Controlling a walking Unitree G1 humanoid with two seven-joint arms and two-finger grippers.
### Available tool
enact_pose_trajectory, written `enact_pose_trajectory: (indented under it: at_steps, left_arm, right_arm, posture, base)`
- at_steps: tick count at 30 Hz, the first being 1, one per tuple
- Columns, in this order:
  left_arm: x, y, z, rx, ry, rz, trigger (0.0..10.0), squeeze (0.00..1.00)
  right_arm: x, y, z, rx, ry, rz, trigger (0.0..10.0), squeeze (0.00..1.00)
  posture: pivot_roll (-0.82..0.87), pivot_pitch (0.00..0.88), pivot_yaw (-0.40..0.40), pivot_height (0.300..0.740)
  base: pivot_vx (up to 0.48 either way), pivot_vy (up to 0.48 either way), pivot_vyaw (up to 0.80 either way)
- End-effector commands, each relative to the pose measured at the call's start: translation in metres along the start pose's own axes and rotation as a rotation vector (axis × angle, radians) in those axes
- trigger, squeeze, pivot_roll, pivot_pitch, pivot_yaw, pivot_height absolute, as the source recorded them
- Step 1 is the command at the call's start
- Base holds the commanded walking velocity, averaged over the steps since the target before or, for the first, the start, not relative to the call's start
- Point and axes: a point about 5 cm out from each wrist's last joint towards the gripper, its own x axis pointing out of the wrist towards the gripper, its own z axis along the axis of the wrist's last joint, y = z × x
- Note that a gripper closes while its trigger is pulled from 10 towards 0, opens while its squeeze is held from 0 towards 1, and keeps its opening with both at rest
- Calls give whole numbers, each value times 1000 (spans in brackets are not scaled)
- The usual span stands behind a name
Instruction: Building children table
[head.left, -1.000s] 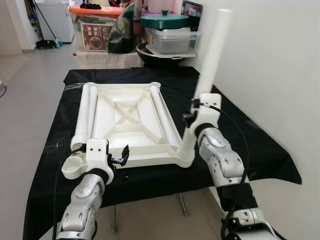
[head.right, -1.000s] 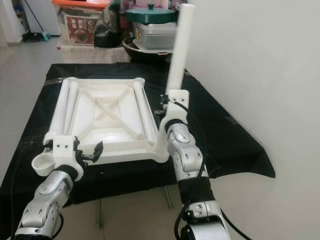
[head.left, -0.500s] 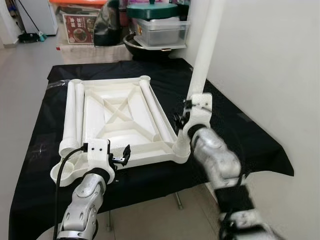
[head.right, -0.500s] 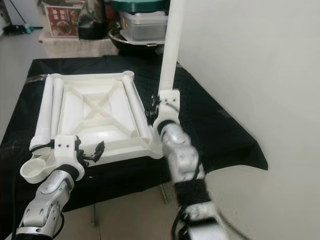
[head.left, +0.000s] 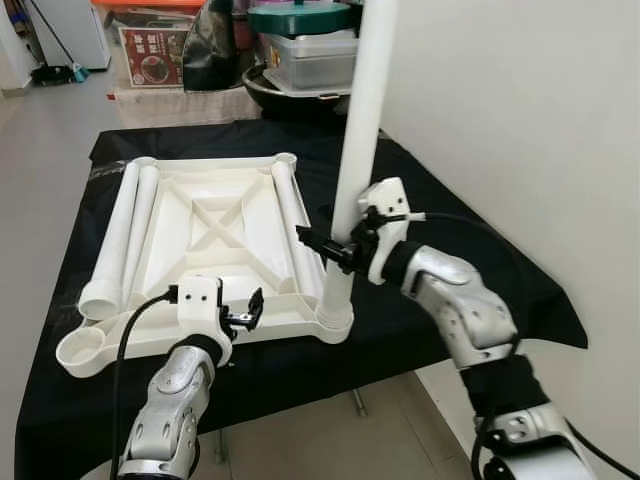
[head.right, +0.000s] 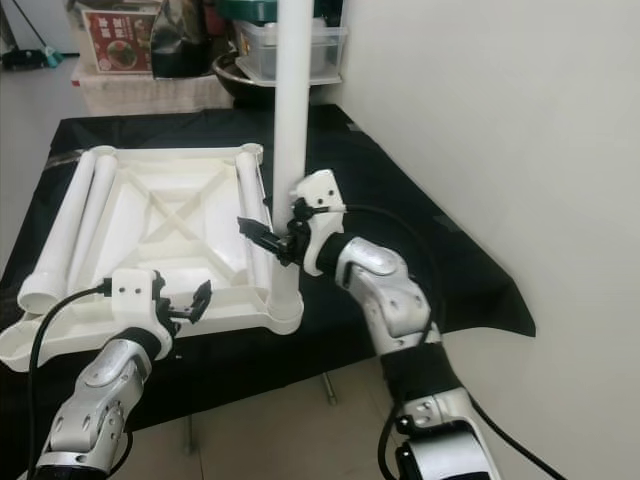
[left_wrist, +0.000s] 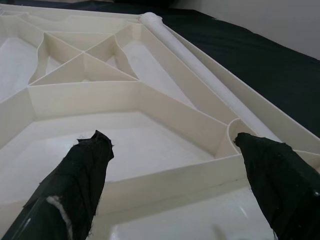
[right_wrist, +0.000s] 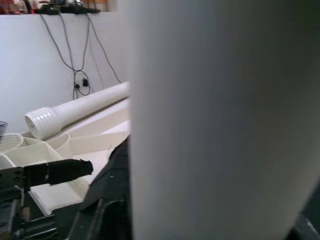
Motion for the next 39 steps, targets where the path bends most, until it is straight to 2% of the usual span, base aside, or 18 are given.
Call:
enact_pose_trajectory:
  at_steps: [1, 3, 7, 8, 10, 13, 14, 15, 16, 18, 19, 21, 24, 25, 30, 32, 38, 39]
  left_arm:
    - [1, 0, 0, 7, 0, 1, 10000, 0]
    - [0, 0, 0, 7, 0, 2, 10000, 0]
    - [0, -1, 0, 6, 1, 0, 10000, 0]
    - [0, -1, 0, 6, 1, 0, 10000, 0]
    - [-1, -1, -1, 4, 4, -1, 10000, 0]
    - [-2, -1, -2, 4, 7, 1, 10000, 0]
    - [-2, 0, -2, 4, 8, 1, 10000, 0]
    - [-2, 0, -2, 3, 9, 1, 10000, 0]
    - [-2, -1, -3, 3, 11, -1, 10000, 0]
    - [-1, -1, -3, 2, 12, -3, 10000, 0]
    - [-1, -2, -4, 2, 14, -7, 10000, 0]
    - [-1, -2, -4, 1, 15, -9, 10000, 0]
    - [0, -2, -4, 1, 13, -8, 10000, 0]
    - [0, -1, -3, 1, 11, -7, 10000, 0]
    - [0, 0, -3, 3, 8, -2, 10000, 0]
    - [1, 1, -3, 6, 6, -2, 10000, 0]
    - [0, 0, -2, 9, 3, 0, 10000, 0]
    - [0, 1, -2, 10, 0, 3, 10000, 0]
  right_arm:
    - [8, 4, -9, 15, 43, 3, 0, 0]
    - [9, -26, -24, 66, 150, -315, 0, 0]
    - [-7, -55, -39, 142, 228, -661, 0, 0]
    - [-7, -55, -39, 142, 228, -661, 0, 0]
    - [-32, -69, -44, 175, 199, -930, 0, 0]
    - [-31, -54, -35, 139, 129, -943, 0, 0]
    - [-26, -43, -31, 121, 111, -902, 4824, 0]
    - [-22, -36, -28, 111, 101, -870, 4824, 0]
    - [-16, -29, -25, 109, 78, -823, 10000, 0]
    - [-12, -25, -23, 112, 62, -796, 10000, 0]
    - [-10, -21, -17, 122, 16, -753, 10000, 933]
    - [-7, -19, -13, 131, -15, -734, 10000, 1000]
    - [-4, -25, 3, 130, -74, -633, 10000, 933]
    - [-3, -27, 8, 133, -88, -598, 10000, 0]
    - [-4, -22, 31, 150, -172, -325, 10000, 0]
    - [-8, 1, 41, 98, -193, 1, 10000, 0]
    - [-3, 17, 13, 42, -97, 99, 10000, 0]
    - [-1, 19, 7, 41, -77, 106, 7961, 0]
  posture:
    - [101, 0, -101, 740]
    - [94, 0, -97, 740]
    - [91, 0, -98, 740]
    - [91, 0, -98, 740]
    - [90, 0, -98, 740]
    - [89, 0, -94, 740]
    - [86, 0, -91, 740]
    - [86, 0, -91, 740]
    - [76, 0, -84, 740]
    - [76, 0, -84, 740]
    - [73, 0, -83, 740]
    - [73, 0, -83, 740]
    - [82, 0, -92, 740]
    - [83, 0, -93, 740]
    - [85, 0, -97, 740]
    - [90, 0, -101, 740]
    - [111, 0, -113, 740]
    - [115, 0, -115, 740]
  base:
    - [0, 0, 0]
    - [0, 0, 0]
    - [0, 0, 0]
    - [0, 0, 0]
    - [0, 0, 0]
    - [0, 0, 0]
    - [0, 0, 0]
    - [0, 0, 0]
    - [0, 0, 0]
    - [0, 0, 0]
    - [0, 0, 0]
    - [0, 0, 0]
    - [0, 0, 0]
    - [0, 0, 0]
    - [0, 0, 0]
    - [0, 0, 0]
    - [0, 0, 0]
    - [0, 0, 0]
